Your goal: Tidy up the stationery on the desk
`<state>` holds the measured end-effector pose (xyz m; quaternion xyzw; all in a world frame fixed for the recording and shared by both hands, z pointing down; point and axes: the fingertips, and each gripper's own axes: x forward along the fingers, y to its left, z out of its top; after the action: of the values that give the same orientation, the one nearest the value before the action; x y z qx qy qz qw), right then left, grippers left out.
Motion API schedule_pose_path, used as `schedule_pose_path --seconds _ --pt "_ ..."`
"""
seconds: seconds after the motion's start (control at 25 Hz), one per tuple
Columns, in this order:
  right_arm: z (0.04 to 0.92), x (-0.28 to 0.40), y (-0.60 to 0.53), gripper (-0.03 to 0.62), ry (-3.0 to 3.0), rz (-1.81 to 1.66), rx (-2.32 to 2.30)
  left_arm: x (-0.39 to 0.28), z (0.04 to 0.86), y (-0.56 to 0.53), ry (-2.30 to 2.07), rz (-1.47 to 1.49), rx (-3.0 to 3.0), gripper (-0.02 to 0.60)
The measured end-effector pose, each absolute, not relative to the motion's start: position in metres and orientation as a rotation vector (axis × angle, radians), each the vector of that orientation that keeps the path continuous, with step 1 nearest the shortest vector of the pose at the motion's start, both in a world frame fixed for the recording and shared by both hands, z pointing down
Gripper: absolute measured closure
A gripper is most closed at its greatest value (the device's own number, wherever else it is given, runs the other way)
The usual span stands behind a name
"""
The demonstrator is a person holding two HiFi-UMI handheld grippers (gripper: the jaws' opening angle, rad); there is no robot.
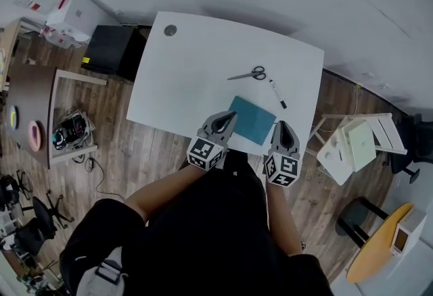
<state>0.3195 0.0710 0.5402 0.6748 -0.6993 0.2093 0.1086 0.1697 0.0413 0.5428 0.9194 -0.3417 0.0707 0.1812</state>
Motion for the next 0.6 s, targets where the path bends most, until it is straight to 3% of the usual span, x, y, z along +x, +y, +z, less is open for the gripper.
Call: schedule_pose_path --seconds 0.44,0.52,0.6 --pt "0.657 0.348 0.069 0.551 -2.029 0.842 1.689 0.158 0.638 0.026 -1.074 0.502 2.391 0.565" --pt "0.68 0.348 0.074 0.475 -2.013 0.911 1.622 0.159 0.659 0.032 -1.043 0.56 2.346 0.515" --pt "0.699 0.348 0.078 0.47 -1.995 0.962 1.566 0.161 0.68 0.038 -1.013 0.586 2.281 0.478"
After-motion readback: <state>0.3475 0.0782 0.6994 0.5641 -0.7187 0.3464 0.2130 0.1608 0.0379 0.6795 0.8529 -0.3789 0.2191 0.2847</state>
